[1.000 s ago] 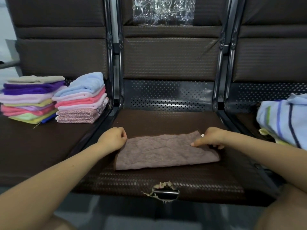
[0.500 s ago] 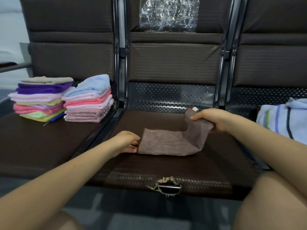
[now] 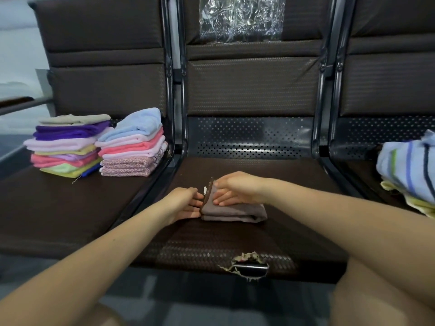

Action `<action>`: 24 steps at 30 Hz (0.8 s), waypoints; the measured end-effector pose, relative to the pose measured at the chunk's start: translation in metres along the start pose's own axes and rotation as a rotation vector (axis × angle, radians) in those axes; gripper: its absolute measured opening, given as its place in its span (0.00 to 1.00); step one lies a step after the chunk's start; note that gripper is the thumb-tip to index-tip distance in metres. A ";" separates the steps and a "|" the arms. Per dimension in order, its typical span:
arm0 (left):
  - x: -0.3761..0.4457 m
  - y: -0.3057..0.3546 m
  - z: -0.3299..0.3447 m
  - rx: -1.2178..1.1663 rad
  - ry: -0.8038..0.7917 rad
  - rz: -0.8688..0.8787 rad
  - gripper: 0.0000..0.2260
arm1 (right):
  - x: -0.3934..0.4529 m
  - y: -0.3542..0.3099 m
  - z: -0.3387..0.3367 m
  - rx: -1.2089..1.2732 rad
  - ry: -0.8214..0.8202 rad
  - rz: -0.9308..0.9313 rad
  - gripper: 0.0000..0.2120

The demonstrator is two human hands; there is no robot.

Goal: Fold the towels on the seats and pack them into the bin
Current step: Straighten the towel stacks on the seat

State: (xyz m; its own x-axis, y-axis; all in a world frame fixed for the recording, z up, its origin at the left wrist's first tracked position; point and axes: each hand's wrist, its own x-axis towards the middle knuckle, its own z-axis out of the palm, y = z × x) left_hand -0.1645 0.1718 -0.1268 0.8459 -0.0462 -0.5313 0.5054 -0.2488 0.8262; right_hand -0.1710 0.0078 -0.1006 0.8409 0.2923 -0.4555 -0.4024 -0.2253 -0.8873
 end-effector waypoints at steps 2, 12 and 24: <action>0.000 0.002 0.003 0.053 0.009 -0.003 0.12 | -0.001 -0.004 -0.011 0.077 0.085 -0.085 0.14; 0.014 0.010 0.017 0.376 0.131 0.074 0.10 | -0.026 0.024 -0.084 -0.433 0.404 0.124 0.16; 0.002 0.021 0.014 -0.076 -0.189 -0.137 0.16 | -0.011 0.024 -0.050 -0.101 0.150 0.187 0.17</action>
State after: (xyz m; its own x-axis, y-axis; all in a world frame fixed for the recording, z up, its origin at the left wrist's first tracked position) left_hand -0.1541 0.1531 -0.1131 0.7250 -0.1987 -0.6595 0.6309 -0.1925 0.7516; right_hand -0.1713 -0.0474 -0.1133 0.8027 0.0973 -0.5884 -0.5238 -0.3565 -0.7736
